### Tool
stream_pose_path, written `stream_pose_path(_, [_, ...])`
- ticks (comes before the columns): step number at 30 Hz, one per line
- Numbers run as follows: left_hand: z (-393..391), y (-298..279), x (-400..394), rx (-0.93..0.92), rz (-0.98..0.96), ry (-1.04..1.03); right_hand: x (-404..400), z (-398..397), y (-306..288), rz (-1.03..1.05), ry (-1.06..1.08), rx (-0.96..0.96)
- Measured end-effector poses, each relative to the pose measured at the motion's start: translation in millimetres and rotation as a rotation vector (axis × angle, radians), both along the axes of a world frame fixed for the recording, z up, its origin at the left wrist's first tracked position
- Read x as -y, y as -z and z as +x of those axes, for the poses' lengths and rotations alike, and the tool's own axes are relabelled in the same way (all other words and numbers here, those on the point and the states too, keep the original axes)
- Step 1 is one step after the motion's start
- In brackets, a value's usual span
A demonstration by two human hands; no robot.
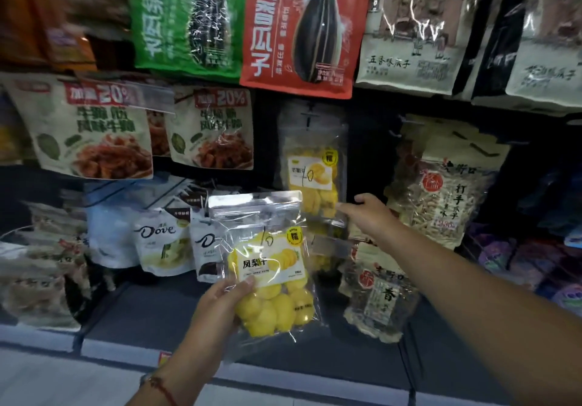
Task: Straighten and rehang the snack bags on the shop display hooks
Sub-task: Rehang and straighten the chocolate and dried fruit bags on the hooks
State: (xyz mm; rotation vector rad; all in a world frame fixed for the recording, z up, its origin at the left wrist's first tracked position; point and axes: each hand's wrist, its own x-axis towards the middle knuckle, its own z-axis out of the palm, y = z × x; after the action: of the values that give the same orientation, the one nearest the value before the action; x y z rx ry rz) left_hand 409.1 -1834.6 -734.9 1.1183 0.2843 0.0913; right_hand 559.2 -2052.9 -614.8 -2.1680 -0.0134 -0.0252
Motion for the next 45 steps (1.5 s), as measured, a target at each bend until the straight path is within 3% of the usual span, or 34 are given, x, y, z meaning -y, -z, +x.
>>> stream_pose_path(7, [5, 1, -13, 0.020, -0.057, -0.030, -20, 30, 9, 0.098, 0.054, -0.048])
stream_pose_path(12, [15, 8, -19, 0.021, -0.045, -0.041, -28, 37, 20, 0.213, 0.088, 0.039])
stream_pose_path(17, [16, 11, -22, 0.023, -0.017, -0.023, -33, 40, 26, 0.203, 0.091, 0.075])
stream_pose_path(27, [5, -7, -21, 0.099, -0.042, -0.019, -11, 1, 15, 0.359, 0.054, 0.090])
stream_pose_path(34, [-12, -15, -25, 0.101, -0.034, -0.059, 19, -31, 6, 0.262, 0.018, 0.171])
stream_pose_path(45, [-31, -17, -28, 0.110, -0.018, -0.092, 54, -101, 0, -0.064, -0.072, 0.471])
